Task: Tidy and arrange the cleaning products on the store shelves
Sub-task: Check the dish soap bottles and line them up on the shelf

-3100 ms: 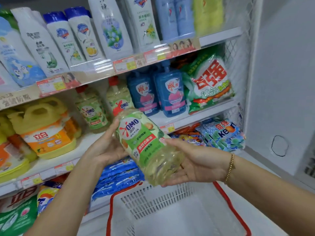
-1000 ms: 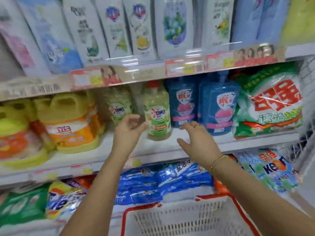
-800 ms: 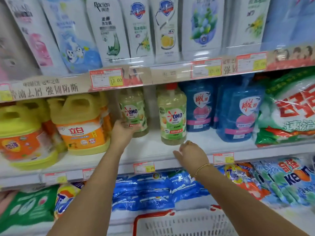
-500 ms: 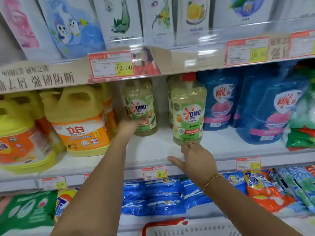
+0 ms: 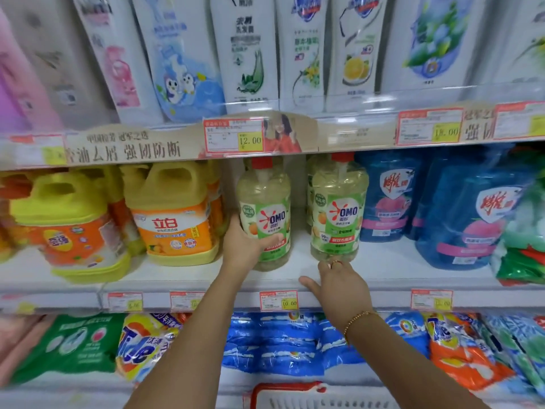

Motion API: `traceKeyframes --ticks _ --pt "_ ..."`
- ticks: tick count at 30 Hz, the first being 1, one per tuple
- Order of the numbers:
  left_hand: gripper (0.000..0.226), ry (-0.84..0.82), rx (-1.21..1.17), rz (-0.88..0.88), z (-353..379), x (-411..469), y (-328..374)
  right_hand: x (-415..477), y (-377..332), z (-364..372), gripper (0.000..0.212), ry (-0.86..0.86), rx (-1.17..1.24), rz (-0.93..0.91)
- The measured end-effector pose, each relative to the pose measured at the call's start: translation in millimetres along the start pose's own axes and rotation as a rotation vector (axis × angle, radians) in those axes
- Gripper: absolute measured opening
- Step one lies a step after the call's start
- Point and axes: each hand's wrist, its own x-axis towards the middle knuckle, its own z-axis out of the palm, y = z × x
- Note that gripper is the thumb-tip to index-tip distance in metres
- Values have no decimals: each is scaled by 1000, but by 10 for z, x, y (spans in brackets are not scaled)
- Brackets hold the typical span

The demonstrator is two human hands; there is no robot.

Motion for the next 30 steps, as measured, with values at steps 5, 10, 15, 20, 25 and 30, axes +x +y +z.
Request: traceKeyframes --ticks 5,10,15,20,25,30 --pt "84 51 47 114 -70 -427 132 -105 35 -199 48 -220 33 -2" --pt "78 -3 128 310 -124 -836 155 -484 89 -319 53 -176 357 40" --pt "81 -26 80 351 -200 -1091 359 -819 204 -644 56 43 646 -1" --pt "83 -71 -15 302 -275 -1382 798 -1090 332 -984 57 123 854 -75" --pt "80 -91 -144 288 -231 -1646 1307 -1250 348 -1128 99 210 878 -139" --pt "72 -205 -380 218 -159 -1819 1772 -1317 363 -1208 82 587 1018 -85"
